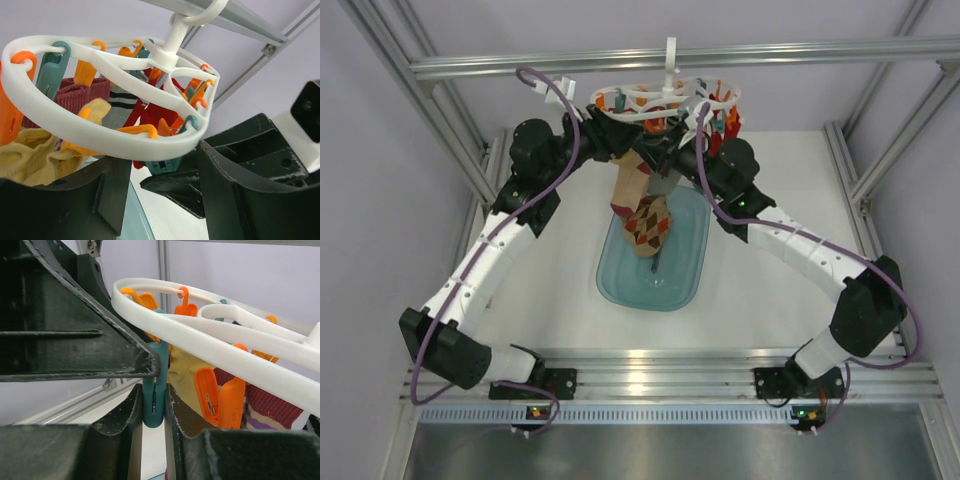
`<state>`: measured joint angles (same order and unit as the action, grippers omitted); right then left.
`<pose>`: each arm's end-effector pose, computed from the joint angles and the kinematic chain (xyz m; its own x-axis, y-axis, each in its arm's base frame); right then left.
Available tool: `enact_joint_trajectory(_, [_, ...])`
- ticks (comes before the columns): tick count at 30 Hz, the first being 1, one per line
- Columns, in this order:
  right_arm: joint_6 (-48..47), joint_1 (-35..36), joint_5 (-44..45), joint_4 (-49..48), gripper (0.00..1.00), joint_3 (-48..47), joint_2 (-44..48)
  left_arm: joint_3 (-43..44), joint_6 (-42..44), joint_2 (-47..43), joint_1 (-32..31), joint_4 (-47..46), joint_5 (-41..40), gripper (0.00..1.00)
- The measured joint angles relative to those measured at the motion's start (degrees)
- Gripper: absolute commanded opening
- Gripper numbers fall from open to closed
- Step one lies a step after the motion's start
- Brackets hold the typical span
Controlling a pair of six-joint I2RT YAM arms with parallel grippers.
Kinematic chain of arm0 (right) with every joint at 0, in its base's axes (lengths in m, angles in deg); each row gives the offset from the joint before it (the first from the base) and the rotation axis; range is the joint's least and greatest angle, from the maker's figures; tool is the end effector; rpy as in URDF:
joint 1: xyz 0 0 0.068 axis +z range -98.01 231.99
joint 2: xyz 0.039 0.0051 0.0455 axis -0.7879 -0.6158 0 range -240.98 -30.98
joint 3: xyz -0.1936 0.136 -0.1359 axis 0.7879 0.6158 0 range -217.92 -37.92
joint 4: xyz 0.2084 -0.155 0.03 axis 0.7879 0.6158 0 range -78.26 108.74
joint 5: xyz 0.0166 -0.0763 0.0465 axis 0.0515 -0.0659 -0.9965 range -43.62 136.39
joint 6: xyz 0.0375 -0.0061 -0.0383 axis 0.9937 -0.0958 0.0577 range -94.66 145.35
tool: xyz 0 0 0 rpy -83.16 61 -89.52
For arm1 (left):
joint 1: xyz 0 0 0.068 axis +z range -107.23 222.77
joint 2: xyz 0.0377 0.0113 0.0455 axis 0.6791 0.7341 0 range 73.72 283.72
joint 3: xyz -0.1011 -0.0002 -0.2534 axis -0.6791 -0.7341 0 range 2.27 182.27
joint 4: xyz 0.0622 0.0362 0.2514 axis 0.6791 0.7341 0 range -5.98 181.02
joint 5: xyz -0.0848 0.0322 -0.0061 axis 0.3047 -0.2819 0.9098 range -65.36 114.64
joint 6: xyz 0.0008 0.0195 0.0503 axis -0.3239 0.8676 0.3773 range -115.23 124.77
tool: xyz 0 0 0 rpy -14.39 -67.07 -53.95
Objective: Clip the socks to the hanger
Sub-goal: Open the clamp at the hanger.
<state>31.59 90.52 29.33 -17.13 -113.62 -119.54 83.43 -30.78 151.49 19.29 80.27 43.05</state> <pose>0.2826 0.2383 0.4112 0.1258 0.2330 -0.9643 -0.8346 0.5503 0.0241 0.2818 -0.1348 0.4593 -0.2941 -0.4736 -0.8302 0.6079 0.5776 -0.5448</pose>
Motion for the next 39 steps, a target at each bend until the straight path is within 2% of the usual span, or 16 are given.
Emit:
enact_joint_trajectory(10, [0.0,0.0,0.3,0.0,0.0,0.1,0.3,1.7,0.1,2.4,-0.6,0.8,-1.7,0.56])
enact_joint_trajectory(15, [0.0,0.1,0.8,-0.4,0.0,0.3,0.4,2.1,-0.7,2.5,-0.6,0.8,-1.8,0.59])
enact_joint_trajectory(21, [0.0,0.2,1.0,-0.5,0.0,0.4,0.5,2.3,-1.6,2.5,-0.6,1.2,-2.1,0.59])
enact_joint_trajectory(24, [0.0,0.2,1.3,-0.9,0.0,1.0,0.9,2.4,-1.9,2.5,-0.8,1.4,-2.2,0.54])
enact_joint_trajectory(28, [0.0,0.3,1.6,-1.4,0.0,1.7,1.1,2.6,-2.1,2.5,-1.2,1.6,-2.3,0.35])
enact_joint_trajectory(29, [0.0,0.3,1.7,-1.7,0.0,1.9,1.1,2.7,-2.0,2.5,-1.2,1.7,-2.2,0.25])
enact_joint_trajectory(31, [0.0,0.3,1.8,-1.7,0.0,2.1,1.3,2.9,-2.0,2.5,-1.2,1.6,-2.2,0.15])
enact_joint_trajectory(32, [-0.1,0.3,2.0,-1.7,0.13,2.2,1.5,2.9,-2.1,2.5,-1.2,1.6,-2.2,0.05])
enact_joint_trajectory(33, [-0.1,0.3,2.1,-1.8,0.23,2.2,1.6,2.9,-2.2,2.5,-1.2,1.4,-2.3,0.0])
enact_joint_trajectory(34, [-0.2,0.3,2.1,-1.8,0.31,2.2,1.6,3.0,-2.1,2.5,-1.2,1.3,-2.3,0.0])
enact_joint_trajectory(35, [-0.2,0.4,2.0,-1.5,0.43,2.3,1.8,3.0,-2.2,2.5,-1.2,1.1,-2.4,0.0])
enact_joint_trajectory(38, [-1.2,0.5,0.1,1.5,0.58,4.2,3.5,3.0,-2.1,2.5,-0.7,0.8,-3.6,0.0])
enact_joint_trajectory(39, [-1.4,0.5,-0.4,2.6,0.6,4.9,3.9,3.0,-2.1,2.5,-0.5,0.8,-3.8,0.0])
